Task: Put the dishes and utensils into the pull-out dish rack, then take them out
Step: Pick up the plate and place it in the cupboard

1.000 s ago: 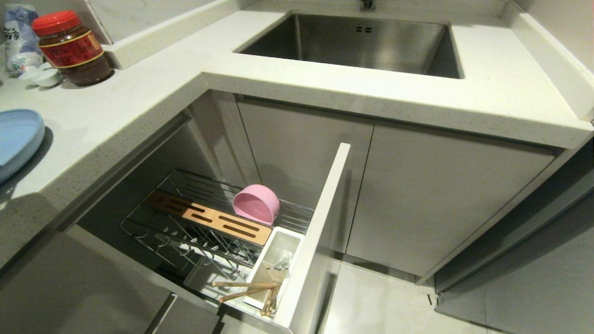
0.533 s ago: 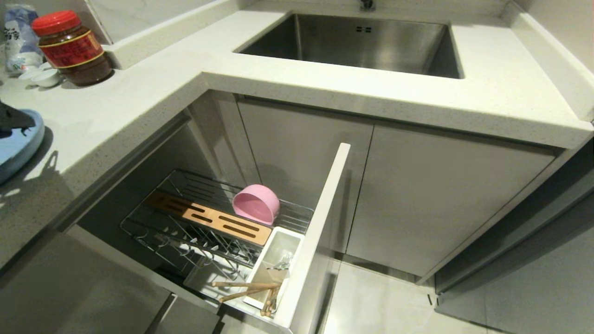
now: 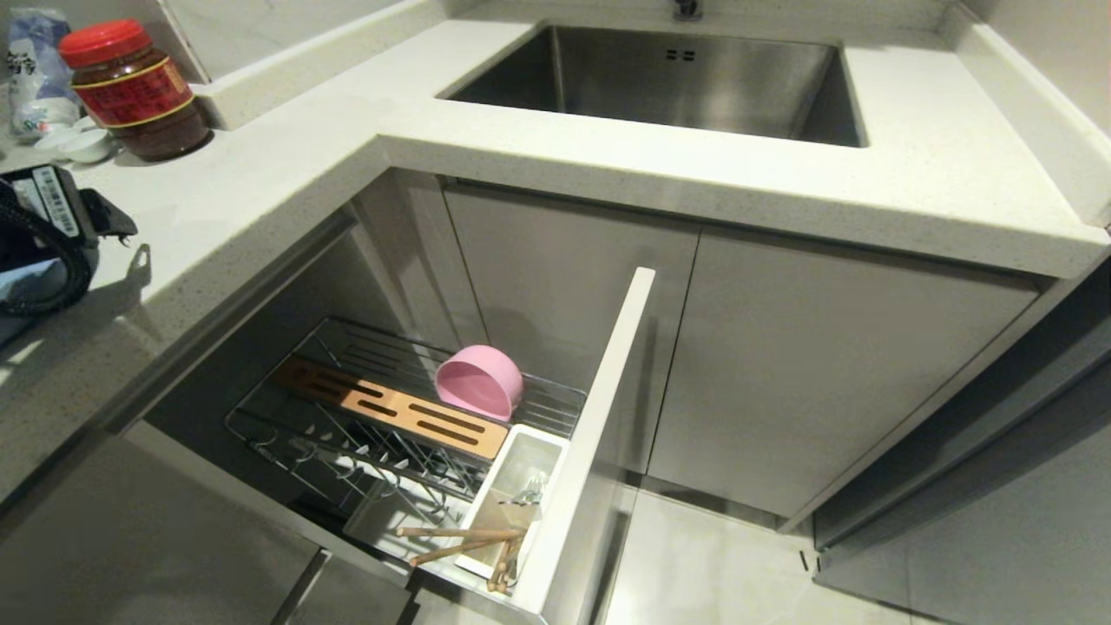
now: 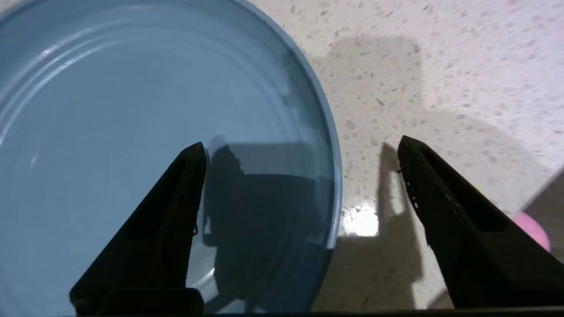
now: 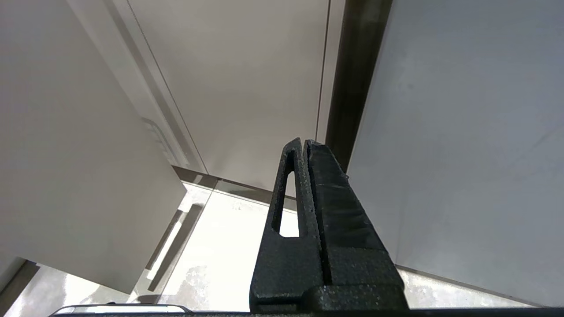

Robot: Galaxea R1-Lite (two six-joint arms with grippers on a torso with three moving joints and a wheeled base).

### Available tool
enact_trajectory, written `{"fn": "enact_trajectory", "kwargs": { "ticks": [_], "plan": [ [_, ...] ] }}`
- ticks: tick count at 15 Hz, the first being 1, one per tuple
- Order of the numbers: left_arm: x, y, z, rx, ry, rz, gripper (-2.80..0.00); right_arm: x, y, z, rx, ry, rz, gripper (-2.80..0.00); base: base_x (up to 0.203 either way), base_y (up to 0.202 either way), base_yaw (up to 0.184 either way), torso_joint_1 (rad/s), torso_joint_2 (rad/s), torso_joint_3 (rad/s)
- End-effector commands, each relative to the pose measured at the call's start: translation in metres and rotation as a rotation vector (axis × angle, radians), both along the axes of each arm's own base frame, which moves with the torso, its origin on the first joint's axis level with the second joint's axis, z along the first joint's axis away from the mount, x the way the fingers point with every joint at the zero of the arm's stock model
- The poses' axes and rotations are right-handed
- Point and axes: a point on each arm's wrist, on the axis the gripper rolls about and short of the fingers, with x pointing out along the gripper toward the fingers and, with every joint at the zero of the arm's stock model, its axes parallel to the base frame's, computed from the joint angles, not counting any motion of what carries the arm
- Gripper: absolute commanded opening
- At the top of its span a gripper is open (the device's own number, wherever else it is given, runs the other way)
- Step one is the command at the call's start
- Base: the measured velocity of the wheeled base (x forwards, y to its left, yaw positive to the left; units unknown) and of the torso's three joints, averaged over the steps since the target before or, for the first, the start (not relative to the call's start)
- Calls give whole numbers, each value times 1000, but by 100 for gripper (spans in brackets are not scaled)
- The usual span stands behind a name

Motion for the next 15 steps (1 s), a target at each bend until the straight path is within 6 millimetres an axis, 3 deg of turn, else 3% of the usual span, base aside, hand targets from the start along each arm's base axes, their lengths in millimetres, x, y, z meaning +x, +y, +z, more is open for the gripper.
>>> {"fn": "enact_trajectory", "kwargs": {
  "ticks": [1, 6, 7, 15],
  "plan": [
    [14, 0, -9, -7, 39, 7, 0, 2, 0, -7, 0, 24, 0, -280, 0, 0, 0, 0, 0, 0],
    [18, 0, -12, -14, 48, 9, 0, 2, 0, -7, 0, 26, 0, -280, 0, 0, 0, 0, 0, 0],
    [18, 0, -12, -14, 45, 9, -280, 2, 0, -7, 0, 24, 0, -280, 0, 0, 0, 0, 0, 0],
    [15, -2, -8, -15, 16, 2, -280, 2, 0, -7, 0, 24, 0, -280, 0, 0, 0, 0, 0, 0]
  ]
}}
